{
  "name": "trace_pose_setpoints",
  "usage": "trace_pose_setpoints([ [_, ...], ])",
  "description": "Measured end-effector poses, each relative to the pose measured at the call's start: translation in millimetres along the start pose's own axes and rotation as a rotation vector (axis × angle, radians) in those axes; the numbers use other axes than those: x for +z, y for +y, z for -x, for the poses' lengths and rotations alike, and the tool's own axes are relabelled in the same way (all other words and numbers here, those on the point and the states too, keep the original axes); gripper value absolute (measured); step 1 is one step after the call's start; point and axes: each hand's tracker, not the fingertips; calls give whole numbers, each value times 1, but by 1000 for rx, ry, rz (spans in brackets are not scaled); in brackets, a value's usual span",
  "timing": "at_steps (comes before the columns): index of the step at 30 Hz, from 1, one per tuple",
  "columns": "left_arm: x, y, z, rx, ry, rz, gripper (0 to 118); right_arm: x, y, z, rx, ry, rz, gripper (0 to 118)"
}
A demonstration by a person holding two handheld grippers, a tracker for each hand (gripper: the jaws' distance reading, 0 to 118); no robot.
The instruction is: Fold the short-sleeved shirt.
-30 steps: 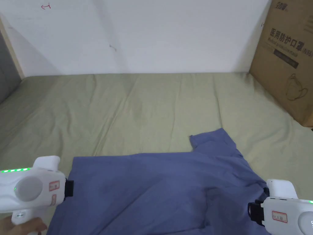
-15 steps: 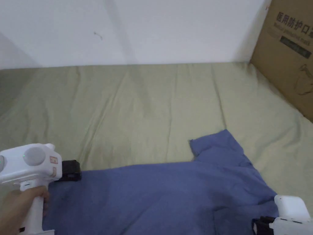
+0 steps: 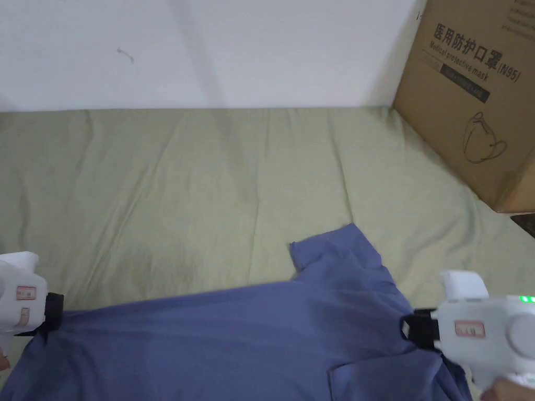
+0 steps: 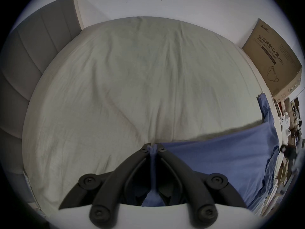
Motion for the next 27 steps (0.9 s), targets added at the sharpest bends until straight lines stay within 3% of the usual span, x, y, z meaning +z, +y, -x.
trace_pose_setpoints([
  [2,3,1,0,5,-6,-4,3,-19,31,-2,6,-16,51,91],
  [5,7,2,4,8,-15,-11,3,-53,69,-10,-6,-59,77,93],
  [8,8,2,5,0,-16,-16,3,-87,92,-19,-82,-80,146,92],
  [10,8,2,3,-6,-13,-19,3,-104,93,-16,-50,-70,201,78],
  [12,6,3,4,-14,-6,-22,3,-121,85,-8,13,-149,280,76],
  [15,5,3,3,-28,0,-19,3,-107,88,1,13,-142,231,60],
  [16,5,3,3,-28,1,-18,3,-103,88,4,37,-129,222,60],
  [18,9,4,5,-18,-6,-18,3,-97,88,7,54,-120,230,16],
  [19,11,3,3,-15,-6,-19,3,-96,86,11,45,-95,241,4],
  [22,24,3,1,-23,4,-25,3,-90,81,23,102,-120,236,3],
  [27,67,13,2,-18,-3,-76,3,-49,99,21,10,-88,162,3],
])
